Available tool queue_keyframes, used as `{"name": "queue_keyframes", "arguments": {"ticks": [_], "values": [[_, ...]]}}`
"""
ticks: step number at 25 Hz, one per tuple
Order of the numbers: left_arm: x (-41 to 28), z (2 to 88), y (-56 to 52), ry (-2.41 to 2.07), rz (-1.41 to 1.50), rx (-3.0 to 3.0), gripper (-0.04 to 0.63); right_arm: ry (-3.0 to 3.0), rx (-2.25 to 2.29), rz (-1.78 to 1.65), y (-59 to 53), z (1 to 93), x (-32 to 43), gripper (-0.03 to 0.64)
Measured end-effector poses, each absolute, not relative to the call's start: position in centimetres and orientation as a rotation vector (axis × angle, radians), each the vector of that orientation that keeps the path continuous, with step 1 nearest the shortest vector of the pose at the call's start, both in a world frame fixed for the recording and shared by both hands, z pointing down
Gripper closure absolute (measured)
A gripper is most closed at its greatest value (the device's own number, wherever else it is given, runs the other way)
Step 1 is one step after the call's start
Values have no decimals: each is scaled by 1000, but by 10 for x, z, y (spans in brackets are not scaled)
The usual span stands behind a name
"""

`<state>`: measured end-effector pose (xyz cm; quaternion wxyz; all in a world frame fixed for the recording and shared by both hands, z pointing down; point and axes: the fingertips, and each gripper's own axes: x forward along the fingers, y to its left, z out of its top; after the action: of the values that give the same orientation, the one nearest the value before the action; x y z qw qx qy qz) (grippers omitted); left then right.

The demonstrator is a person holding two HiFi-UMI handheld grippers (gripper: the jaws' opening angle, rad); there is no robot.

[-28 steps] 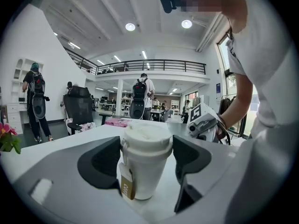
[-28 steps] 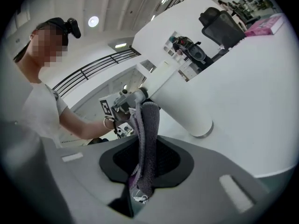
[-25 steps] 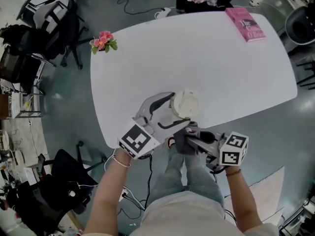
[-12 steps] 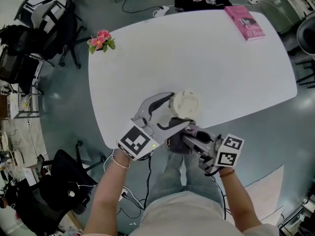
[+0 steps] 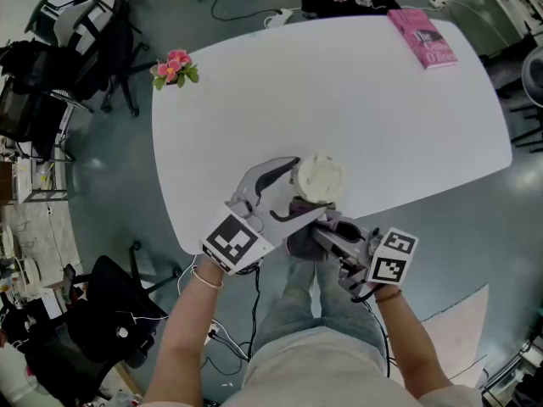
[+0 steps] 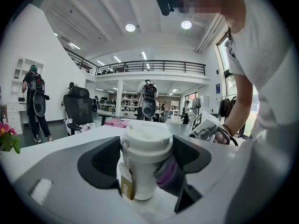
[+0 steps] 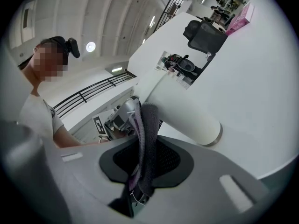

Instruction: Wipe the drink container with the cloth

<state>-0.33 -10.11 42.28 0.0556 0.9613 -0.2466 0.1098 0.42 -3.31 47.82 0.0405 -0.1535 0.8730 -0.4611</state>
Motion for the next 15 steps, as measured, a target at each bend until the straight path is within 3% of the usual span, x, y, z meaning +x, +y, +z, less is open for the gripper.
{"name": "queue_keyframes", "arguments": {"ticks": [15], "values": [[-3,423,-101,-764,325,2914,242,2558,-617,-1525,-44,492,9,549]]}}
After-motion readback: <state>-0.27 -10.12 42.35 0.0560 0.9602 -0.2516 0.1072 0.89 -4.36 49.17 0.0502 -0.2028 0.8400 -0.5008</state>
